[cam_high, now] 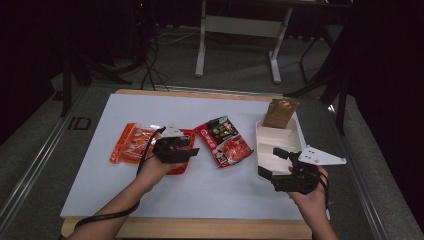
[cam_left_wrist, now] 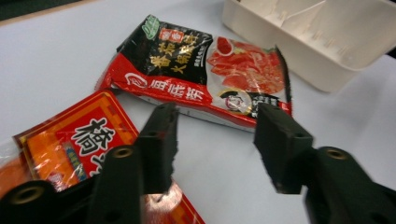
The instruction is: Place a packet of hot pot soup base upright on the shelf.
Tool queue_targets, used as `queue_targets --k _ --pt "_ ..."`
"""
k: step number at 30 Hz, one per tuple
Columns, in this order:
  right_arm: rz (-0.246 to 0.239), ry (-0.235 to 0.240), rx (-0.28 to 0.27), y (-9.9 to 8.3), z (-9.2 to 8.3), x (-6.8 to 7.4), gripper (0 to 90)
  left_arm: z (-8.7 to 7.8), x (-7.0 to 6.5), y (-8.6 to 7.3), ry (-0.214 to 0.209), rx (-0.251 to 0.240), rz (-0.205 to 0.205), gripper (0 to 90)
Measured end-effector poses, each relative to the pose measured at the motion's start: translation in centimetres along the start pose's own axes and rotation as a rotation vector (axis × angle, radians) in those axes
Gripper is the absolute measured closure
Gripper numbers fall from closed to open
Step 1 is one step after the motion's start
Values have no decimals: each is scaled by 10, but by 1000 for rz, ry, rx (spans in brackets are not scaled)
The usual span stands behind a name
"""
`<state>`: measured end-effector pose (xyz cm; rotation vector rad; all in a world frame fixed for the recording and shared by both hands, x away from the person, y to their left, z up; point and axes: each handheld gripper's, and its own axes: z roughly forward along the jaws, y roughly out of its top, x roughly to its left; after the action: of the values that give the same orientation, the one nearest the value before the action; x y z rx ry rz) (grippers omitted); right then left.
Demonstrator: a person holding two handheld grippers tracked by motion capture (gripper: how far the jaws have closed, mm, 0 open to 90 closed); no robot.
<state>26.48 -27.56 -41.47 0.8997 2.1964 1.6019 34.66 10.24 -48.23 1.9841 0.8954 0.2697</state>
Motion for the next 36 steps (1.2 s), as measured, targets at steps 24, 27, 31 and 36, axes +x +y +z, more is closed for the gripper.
queue_targets --k 24,27,31,36 --pt "-54 58 -23 4 0 18 110 86 16 10 85 247 -101 898" --pt "-37 53 -10 3 2 17 111 91 16 13 87 239 -105 898" --pt "-20 50 -13 3 2 15 112 93 19 21 103 258 -100 898" --pt "-17 44 -20 2 -2 13 112 93 20 19 122 301 -92 898"
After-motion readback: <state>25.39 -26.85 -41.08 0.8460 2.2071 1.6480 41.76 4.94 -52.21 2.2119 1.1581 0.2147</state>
